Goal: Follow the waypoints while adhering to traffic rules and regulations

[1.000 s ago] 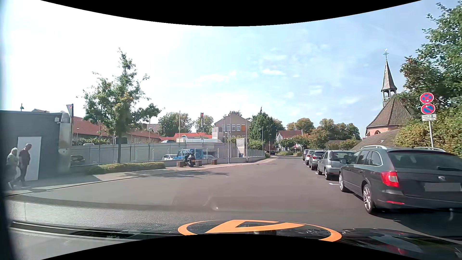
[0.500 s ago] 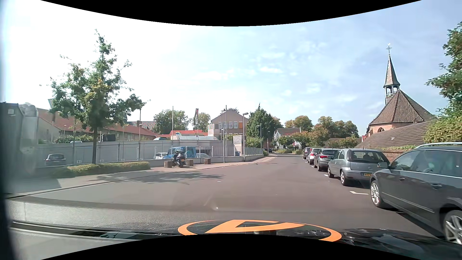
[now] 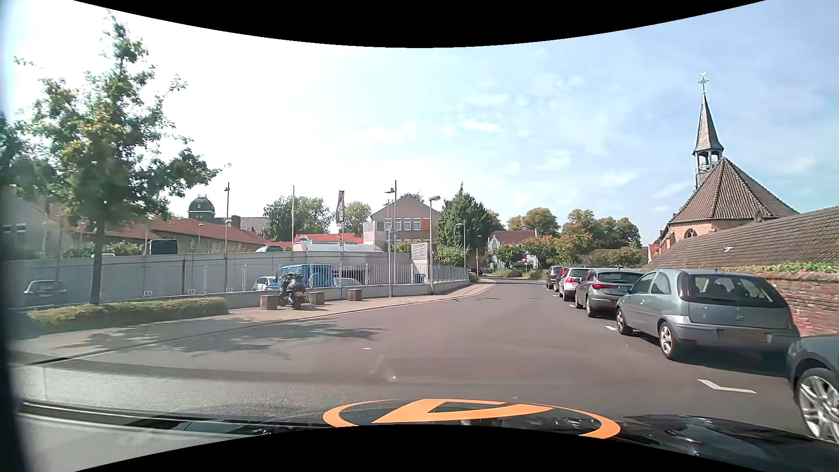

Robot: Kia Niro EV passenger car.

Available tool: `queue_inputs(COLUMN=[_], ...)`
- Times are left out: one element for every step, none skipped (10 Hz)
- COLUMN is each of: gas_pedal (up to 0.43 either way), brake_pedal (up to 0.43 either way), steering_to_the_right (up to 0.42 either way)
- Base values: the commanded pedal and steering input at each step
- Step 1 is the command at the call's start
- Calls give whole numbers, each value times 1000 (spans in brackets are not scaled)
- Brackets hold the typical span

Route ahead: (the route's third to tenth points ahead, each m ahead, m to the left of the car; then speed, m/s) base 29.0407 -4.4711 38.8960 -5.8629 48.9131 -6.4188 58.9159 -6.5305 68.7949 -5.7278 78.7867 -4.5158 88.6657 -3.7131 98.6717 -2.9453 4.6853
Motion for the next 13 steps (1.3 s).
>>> queue_inputs(gas_pedal=[87, 87, 87, 87, 87, 87, 87, 87, 87, 87, 87, 87, 87], brake_pedal=[0, 0, 0, 0, 0, 0, 0, 0, 0, 0, 0, 0, 0], steering_to_the_right=[59, 65, 73, 80, 87, 93, 97, 97, 97, 97, 98, 98, 97])
